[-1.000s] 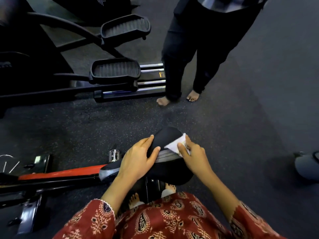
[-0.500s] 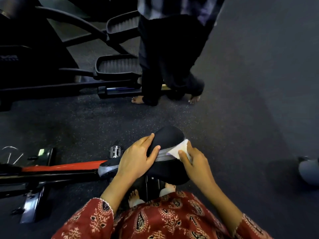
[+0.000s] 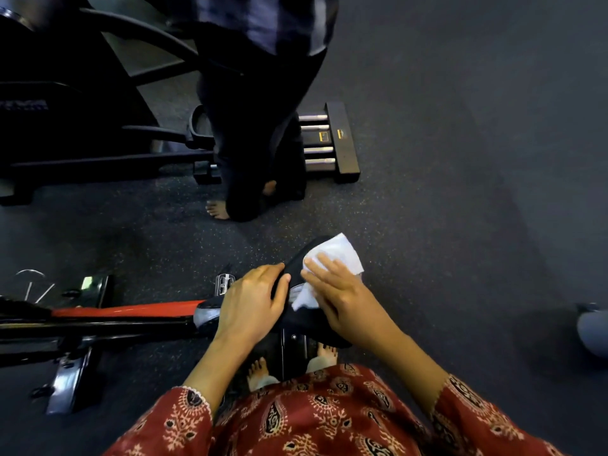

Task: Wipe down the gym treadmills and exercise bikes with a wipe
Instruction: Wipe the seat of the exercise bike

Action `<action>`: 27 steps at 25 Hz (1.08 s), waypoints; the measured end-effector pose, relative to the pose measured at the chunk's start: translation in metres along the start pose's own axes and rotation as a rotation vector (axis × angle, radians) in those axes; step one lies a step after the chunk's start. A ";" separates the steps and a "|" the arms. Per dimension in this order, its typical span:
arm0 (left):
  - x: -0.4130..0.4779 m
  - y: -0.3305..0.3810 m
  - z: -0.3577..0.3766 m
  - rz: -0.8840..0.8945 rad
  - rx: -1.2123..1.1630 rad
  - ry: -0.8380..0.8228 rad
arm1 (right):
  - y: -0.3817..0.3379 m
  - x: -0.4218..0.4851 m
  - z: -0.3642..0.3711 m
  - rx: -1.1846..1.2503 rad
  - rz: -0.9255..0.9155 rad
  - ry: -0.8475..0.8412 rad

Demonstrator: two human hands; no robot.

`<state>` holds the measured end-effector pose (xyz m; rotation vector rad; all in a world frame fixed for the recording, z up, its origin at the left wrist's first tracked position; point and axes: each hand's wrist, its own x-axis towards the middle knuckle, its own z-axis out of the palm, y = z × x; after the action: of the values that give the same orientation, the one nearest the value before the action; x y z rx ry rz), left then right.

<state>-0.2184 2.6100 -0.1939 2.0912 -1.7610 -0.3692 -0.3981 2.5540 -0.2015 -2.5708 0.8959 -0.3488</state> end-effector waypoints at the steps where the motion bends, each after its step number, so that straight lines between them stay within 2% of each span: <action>1: 0.000 0.001 0.000 0.008 0.014 0.007 | -0.001 -0.006 -0.006 0.072 -0.032 0.005; 3: 0.000 0.001 0.000 0.022 0.028 0.021 | -0.003 -0.010 -0.018 0.165 -0.030 0.087; 5: -0.001 0.000 0.000 0.035 0.027 0.027 | -0.007 -0.010 -0.021 0.150 0.051 0.182; 7: 0.000 -0.001 0.001 0.050 0.037 0.030 | -0.009 -0.006 -0.015 0.047 0.183 0.113; 9: -0.002 -0.001 0.001 0.060 0.050 0.032 | -0.011 -0.003 -0.001 -0.106 0.229 0.022; 11: -0.001 -0.001 0.001 0.073 0.054 0.043 | -0.009 -0.003 0.005 -0.144 0.159 -0.028; 14: -0.003 -0.002 0.002 0.089 0.070 0.058 | -0.009 -0.029 0.006 -0.116 -0.074 -0.042; 15: -0.003 -0.002 0.001 0.090 0.074 0.057 | -0.005 -0.037 0.004 -0.128 -0.073 -0.034; 16: -0.002 -0.002 0.002 0.089 0.078 0.051 | 0.000 -0.037 0.003 -0.146 -0.023 -0.001; 18: -0.002 -0.002 0.003 0.092 0.084 0.049 | 0.007 -0.015 0.000 -0.105 0.206 0.043; 20: -0.003 -0.002 0.003 0.098 0.085 0.051 | 0.005 0.016 0.002 -0.084 0.362 -0.015; 21: -0.003 -0.002 0.002 0.101 0.090 0.055 | -0.002 0.022 0.004 -0.168 0.340 -0.037; 23: -0.004 -0.003 0.002 0.111 0.093 0.059 | -0.009 0.010 0.009 -0.301 0.162 -0.029; 25: -0.004 -0.004 0.003 0.114 0.089 0.063 | -0.004 -0.024 0.008 -0.291 0.000 -0.024; 26: -0.004 -0.004 0.004 0.114 0.093 0.068 | 0.003 -0.035 0.006 -0.237 0.003 -0.009; 27: -0.004 -0.004 0.005 0.114 0.097 0.073 | 0.010 -0.038 0.002 -0.156 0.090 0.004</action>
<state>-0.2174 2.6142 -0.2000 2.0306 -1.8784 -0.1762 -0.4317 2.5718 -0.2111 -2.6598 1.0755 -0.2670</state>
